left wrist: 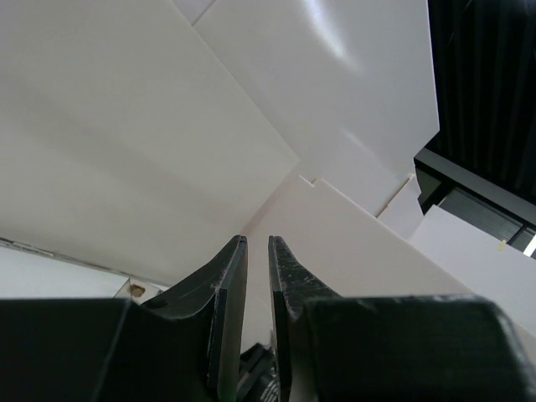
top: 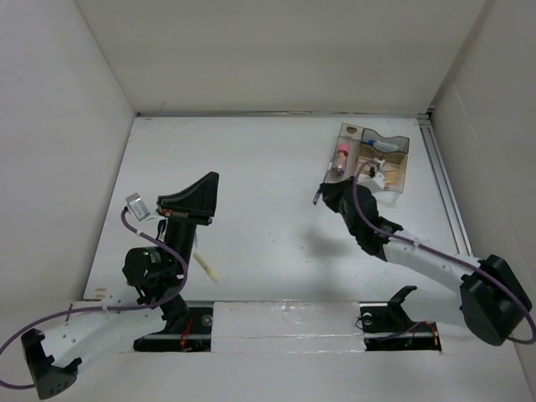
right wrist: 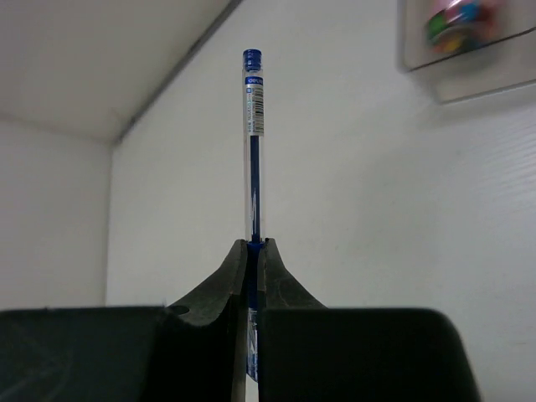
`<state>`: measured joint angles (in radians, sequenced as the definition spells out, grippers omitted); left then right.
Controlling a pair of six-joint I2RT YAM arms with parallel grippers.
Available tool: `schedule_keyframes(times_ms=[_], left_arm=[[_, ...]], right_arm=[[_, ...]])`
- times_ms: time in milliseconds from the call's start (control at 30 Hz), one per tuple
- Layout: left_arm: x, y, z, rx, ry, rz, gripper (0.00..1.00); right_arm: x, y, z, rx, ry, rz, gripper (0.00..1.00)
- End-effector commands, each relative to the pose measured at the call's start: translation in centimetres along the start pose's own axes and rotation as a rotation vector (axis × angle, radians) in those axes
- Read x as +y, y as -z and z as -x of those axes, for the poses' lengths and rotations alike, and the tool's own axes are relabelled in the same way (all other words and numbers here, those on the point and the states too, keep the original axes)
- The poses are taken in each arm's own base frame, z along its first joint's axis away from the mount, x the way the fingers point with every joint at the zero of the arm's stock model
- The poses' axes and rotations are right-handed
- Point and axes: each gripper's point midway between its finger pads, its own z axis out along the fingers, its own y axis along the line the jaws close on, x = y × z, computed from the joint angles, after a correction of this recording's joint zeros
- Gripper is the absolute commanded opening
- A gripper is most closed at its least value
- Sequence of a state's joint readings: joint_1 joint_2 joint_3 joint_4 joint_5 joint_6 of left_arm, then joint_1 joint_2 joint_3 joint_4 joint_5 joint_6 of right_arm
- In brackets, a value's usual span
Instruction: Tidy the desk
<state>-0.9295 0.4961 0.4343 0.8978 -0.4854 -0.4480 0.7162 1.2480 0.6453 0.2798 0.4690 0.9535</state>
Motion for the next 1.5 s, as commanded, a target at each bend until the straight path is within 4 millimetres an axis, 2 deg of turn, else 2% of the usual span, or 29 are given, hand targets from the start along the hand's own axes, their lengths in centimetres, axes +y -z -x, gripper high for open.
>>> schedule_keyframes(times_ms=[0, 67, 100, 200, 300, 400, 467, 500, 533, 700, 767, 833, 867, 933, 1000, 1033, 1467], left_arm=[[-2.2, -0.6, 1.9, -0.047, 0.055, -0.062, 0.13], [-2.2, -0.6, 2.0, -0.052, 0.055, -0.064, 0.13], [-2.2, -0.6, 2.0, -0.053, 0.053, -0.063, 0.14], [-2.2, -0.7, 1.8, -0.048, 0.057, -0.061, 0.14], [-2.2, -0.7, 1.8, -0.053, 0.052, -0.063, 0.14], [-2.1, -0.7, 1.6, -0.046, 0.052, -0.059, 0.14], [-2.3, -0.7, 1.8, -0.055, 0.057, -0.068, 0.14], [-2.3, -0.7, 1.8, -0.055, 0.057, -0.068, 0.14], [-2.2, -0.8, 1.6, -0.05, 0.049, -0.063, 0.14], [-2.1, -0.9, 1.4, -0.046, 0.05, -0.061, 0.14], [-2.1, -1.1, 1.3, -0.046, 0.041, -0.057, 0.14], [-2.1, -1.1, 1.0, -0.038, 0.043, -0.056, 0.14], [-2.0, -1.1, 0.9, -0.037, 0.044, -0.056, 0.14], [-2.1, -1.4, 0.4, -0.023, 0.032, -0.057, 0.14], [-2.1, -1.5, 0.3, -0.016, 0.029, -0.053, 0.14], [-2.2, -1.5, 0.5, -0.021, 0.035, -0.055, 0.14], [-1.8, -1.6, -0.1, -0.009, 0.024, -0.043, 0.14]], right_arm=[[-1.7, 0.7, 6.5, -0.217, -0.301, -0.013, 0.0], [-3.6, 0.8, 8.9, -0.288, -0.392, -0.043, 0.0], [-3.9, 1.1, 9.9, -0.315, -0.423, -0.04, 0.0], [-5.8, 0.8, 11.8, -0.372, -0.503, -0.071, 0.0], [-7.7, 0.4, 12.9, -0.404, -0.558, -0.101, 0.0], [-9.0, -0.4, 13.1, -0.394, -0.612, -0.104, 0.0], [-10.8, -1.0, 13.5, -0.411, -0.651, -0.119, 0.0], [-10.7, -1.0, 13.4, -0.401, -0.651, -0.115, 0.0], [-11.7, -1.0, 13.7, -0.414, -0.675, -0.128, 0.0], [-13.9, -0.9, 14.2, -0.435, -0.766, -0.112, 0.0], [-15.5, -0.8, 14.0, -0.444, -0.797, -0.137, 0.0], [-16.0, -1.0, 13.7, -0.435, -0.82, -0.142, 0.0], [-15.7, -1.1, 13.6, -0.422, -0.829, -0.119, 0.0], [-17.1, -1.3, 13.8, -0.433, -0.847, -0.141, 0.0], [-17.2, -1.6, 14.5, -0.434, -0.859, -0.121, 0.0], [-17.4, -1.9, 14.0, -0.418, -0.871, -0.126, 0.0], [-17.6, -4.1, 15.6, -0.394, -0.923, -0.085, 0.0]])
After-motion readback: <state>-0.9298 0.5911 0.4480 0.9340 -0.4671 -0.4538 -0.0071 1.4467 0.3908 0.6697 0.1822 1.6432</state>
